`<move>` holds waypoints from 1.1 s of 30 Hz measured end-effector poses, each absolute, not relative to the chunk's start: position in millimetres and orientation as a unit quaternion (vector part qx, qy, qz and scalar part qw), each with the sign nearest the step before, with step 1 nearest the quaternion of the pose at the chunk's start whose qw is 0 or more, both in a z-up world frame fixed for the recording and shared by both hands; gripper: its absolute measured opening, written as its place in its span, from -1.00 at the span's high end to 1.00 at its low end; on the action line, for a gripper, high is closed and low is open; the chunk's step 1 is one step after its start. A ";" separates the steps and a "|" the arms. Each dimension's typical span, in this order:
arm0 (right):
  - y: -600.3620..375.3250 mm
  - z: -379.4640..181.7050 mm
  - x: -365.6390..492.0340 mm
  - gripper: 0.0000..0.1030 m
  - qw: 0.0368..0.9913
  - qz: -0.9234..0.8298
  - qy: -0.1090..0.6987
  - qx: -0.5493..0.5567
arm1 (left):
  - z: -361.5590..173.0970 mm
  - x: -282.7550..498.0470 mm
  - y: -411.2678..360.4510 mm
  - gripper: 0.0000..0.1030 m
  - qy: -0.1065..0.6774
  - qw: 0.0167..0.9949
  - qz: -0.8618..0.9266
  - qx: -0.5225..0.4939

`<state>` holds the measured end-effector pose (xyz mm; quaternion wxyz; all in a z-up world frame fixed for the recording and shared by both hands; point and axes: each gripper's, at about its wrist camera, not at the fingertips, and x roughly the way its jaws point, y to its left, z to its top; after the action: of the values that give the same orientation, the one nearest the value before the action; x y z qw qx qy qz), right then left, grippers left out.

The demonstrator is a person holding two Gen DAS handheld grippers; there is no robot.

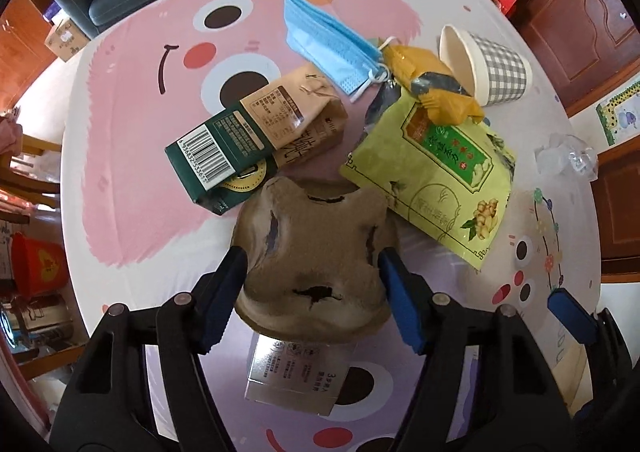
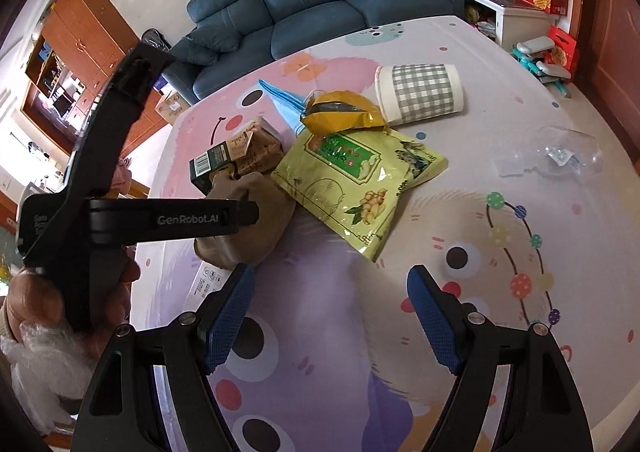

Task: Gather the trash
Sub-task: 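Grasp the brown pulp tray with the left tool, then grasp the checkered paper cup with the right tool while the left holds the tray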

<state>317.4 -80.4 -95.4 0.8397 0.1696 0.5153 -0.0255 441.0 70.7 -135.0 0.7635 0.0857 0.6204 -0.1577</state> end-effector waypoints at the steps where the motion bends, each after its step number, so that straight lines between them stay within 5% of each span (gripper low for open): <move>1: -79.6 -95.4 318.6 -0.55 0.839 -0.024 0.516 0.170 | -133.3 440.2 72.3 -0.26 0.618 0.766 -0.159 0.083; 33: -88.2 -89.0 425.1 -0.55 0.880 -0.019 0.474 0.037 | -68.2 432.6 129.0 -0.25 0.574 0.801 -0.167 -0.027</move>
<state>425.1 -88.2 -89.0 0.8798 0.0366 0.4735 -0.0194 432.6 129.0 -68.2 0.8010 -0.0267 0.5742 -0.1673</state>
